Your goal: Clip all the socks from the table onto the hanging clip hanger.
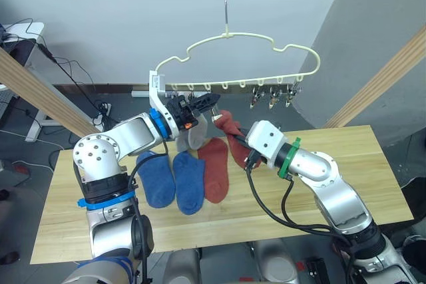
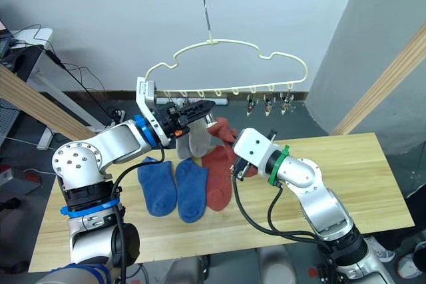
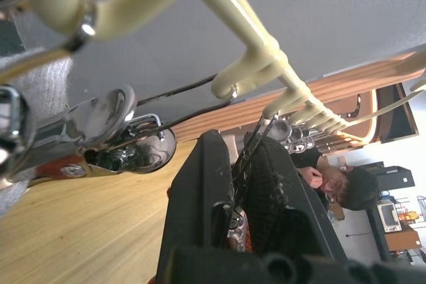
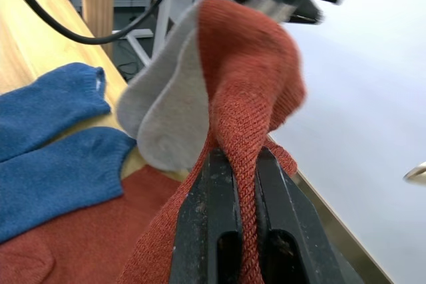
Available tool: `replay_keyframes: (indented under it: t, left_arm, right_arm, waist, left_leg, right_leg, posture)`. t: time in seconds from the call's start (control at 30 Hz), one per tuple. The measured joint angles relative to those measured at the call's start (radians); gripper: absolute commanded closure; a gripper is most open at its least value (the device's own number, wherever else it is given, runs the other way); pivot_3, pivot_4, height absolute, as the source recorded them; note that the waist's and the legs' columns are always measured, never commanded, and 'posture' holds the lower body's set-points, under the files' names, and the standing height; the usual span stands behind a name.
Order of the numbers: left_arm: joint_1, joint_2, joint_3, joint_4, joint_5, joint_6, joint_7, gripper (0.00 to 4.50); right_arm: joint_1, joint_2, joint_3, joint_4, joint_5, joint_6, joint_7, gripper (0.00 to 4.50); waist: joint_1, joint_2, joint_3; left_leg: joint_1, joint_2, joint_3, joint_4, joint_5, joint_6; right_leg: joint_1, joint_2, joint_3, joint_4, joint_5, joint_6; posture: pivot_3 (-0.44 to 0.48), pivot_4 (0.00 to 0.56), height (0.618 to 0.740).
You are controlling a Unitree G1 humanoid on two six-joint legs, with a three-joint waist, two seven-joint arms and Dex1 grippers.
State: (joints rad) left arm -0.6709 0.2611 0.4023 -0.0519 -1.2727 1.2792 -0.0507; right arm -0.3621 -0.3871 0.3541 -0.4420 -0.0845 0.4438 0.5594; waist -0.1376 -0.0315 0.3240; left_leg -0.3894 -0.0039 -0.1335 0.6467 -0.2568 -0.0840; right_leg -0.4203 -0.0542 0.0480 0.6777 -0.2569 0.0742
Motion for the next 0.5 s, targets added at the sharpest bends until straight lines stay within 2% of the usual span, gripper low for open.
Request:
replay_keyframes:
  t: [0.2,0.4,0.5]
  left_arm:
    - [0.0,0.019,-0.01,-0.002,0.0,-0.015,-0.003,4.31]
    - [0.044,0.046,-0.053,-0.019,0.018,-0.039,-0.02,2.31]
    - [0.07,0.046,-0.067,-0.012,0.023,-0.038,-0.007,1.38]
  right_arm:
    - [-0.003,-0.004,0.02,0.014,-0.026,-0.001,0.001,4.47]
    - [-0.003,-0.004,0.02,0.015,-0.043,-0.002,0.002,4.5]
    - [-0.003,-0.003,0.02,0.015,-0.043,-0.002,0.002,4.5]
  waist:
    - [-0.001,0.0,0.0]
    - [-0.001,0.0,0.0]
    - [0.001,-0.001,0.001]
  left_leg:
    - [0.0,0.0,0.0,-0.001,0.0,0.0]
    - [-0.001,0.0,0.0,-0.001,0.0,0.0]
    - [-0.007,0.0,-0.001,0.0,0.0,0.0]
  right_leg:
    - [0.0,0.0,0.0,0.0,0.0,0.0]
    - [-0.001,0.0,0.0,-0.001,0.0,0.0]
    - [-0.005,0.0,-0.001,-0.001,0.0,0.0]
  posture:
    - [-0.193,0.325,0.74]
    - [-0.194,0.328,0.74]
    - [-0.191,0.33,0.74]
